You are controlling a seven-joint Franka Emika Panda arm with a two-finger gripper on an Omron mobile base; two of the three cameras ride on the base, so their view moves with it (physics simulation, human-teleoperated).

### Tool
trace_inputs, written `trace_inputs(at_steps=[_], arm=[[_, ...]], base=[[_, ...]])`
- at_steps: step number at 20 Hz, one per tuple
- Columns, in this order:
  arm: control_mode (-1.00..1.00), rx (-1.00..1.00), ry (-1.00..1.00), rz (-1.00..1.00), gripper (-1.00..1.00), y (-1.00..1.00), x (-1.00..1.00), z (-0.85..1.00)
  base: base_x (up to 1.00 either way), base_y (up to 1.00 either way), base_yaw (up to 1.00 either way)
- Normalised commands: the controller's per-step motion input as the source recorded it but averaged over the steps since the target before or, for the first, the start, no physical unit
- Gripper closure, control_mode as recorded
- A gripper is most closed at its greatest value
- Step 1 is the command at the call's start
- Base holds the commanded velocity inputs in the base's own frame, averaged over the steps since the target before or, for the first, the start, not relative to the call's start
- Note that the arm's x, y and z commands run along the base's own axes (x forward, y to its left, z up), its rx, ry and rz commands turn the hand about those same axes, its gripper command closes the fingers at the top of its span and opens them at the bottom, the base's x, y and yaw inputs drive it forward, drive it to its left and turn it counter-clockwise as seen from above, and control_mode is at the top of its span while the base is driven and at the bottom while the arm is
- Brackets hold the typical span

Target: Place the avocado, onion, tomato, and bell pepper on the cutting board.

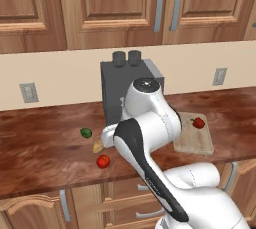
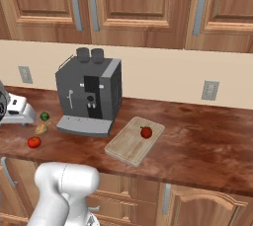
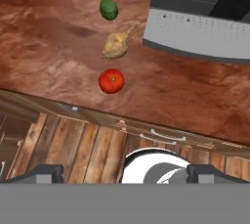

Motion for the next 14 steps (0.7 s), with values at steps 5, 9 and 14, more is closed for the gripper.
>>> trace_inputs(at_steps=[5, 9, 14], arm=[[-1.0, 0.0, 0.0, 0.01, -1.0, 0.05, 0.0, -0.34], [-1.0, 0.0, 0.0, 0.01, -1.0, 0.02, 0.0, -0.35], [-1.0, 0.0, 0.0, 0.0, -1.0, 0.0, 0.0, -0.28]], base=[[0.0, 0.0, 0.0], [0.0, 0.0, 0.0], [0.0, 0.0, 0.0]])
